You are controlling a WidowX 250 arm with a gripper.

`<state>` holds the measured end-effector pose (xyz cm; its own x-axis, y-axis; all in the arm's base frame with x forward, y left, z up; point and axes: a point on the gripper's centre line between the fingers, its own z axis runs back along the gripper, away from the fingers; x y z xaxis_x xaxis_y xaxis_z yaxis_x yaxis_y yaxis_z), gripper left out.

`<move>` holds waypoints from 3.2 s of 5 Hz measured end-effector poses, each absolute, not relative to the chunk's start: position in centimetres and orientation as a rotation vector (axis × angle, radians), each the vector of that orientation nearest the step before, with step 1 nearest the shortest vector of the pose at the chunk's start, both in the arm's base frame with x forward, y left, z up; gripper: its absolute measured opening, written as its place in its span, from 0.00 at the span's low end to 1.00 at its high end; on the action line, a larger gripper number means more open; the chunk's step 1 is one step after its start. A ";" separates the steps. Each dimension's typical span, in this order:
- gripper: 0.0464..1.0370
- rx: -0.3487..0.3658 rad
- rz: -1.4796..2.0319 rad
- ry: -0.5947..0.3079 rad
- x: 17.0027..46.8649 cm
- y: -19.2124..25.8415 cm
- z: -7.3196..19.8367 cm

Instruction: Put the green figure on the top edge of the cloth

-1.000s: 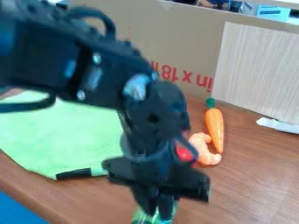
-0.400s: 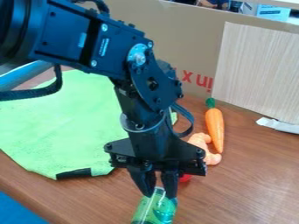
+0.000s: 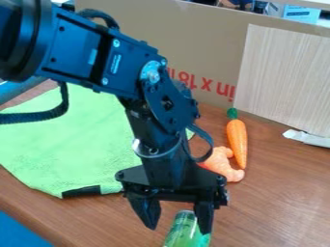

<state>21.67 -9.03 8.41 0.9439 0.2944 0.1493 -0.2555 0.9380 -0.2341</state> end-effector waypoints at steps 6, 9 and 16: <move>0.85 -0.073 0.325 -0.120 22.2 -8.5 3.3; 0.85 -0.232 0.464 -0.153 26.1 -5.5 9.3; 0.85 -0.086 0.692 -0.139 38.7 9.5 6.2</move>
